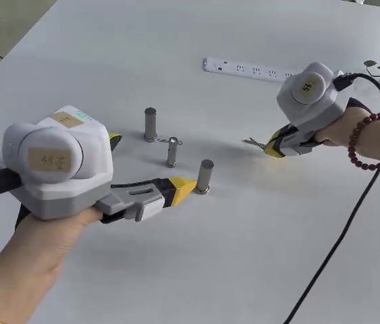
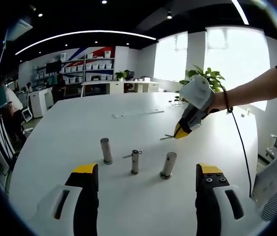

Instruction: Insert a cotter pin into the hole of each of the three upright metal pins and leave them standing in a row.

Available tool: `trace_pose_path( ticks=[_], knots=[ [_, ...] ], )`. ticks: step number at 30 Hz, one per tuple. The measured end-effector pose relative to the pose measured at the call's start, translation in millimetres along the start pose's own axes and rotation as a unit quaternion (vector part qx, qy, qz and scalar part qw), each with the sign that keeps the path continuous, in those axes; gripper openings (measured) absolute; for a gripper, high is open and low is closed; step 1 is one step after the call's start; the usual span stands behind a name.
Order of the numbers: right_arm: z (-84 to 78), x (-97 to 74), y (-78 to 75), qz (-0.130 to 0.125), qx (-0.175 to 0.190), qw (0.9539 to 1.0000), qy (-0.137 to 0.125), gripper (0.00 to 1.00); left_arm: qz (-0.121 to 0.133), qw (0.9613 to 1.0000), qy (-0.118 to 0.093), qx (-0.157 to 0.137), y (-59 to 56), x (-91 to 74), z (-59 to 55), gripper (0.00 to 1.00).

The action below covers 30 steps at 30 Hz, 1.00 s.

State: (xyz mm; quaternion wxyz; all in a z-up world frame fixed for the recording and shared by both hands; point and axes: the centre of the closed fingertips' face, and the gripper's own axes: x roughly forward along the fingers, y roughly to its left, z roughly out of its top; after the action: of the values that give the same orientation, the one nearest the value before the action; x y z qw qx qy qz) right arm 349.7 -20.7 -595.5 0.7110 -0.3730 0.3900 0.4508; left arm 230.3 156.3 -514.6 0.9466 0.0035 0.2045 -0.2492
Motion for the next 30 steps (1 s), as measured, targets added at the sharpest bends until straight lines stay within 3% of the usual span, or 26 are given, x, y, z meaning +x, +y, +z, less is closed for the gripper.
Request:
trace_pose_path(
  ticks=[6,15,23,26,30],
  knots=[
    [13.0,-20.5,25.8,0.004,-0.017,0.9994,-0.028,0.0,-0.018,0.9998,0.0,-0.001,-12.0,-0.6,3.4,0.73],
    [39.4,-53.5,73.7,0.018,-0.058,0.9948,-0.082,0.0,-0.046,0.9989,0.0,0.002,-30.7,-2.3,10.6,0.62],
    [57.5,-69.6,111.0,0.041,-0.095,0.988,-0.115,0.0,-0.08,0.9967,0.001,-0.013,-46.0,0.1,11.7,0.45],
    [64.4,-74.5,122.9,0.047,-0.107,0.9851,-0.126,0.0,-0.084,0.996,0.019,-0.023,-47.3,1.8,7.6,0.36],
    [73.6,-80.9,132.3,0.055,-0.121,0.9808,-0.143,0.0,-0.096,0.9947,0.024,-0.03,-53.2,1.1,6.7,0.34]
  ],
)
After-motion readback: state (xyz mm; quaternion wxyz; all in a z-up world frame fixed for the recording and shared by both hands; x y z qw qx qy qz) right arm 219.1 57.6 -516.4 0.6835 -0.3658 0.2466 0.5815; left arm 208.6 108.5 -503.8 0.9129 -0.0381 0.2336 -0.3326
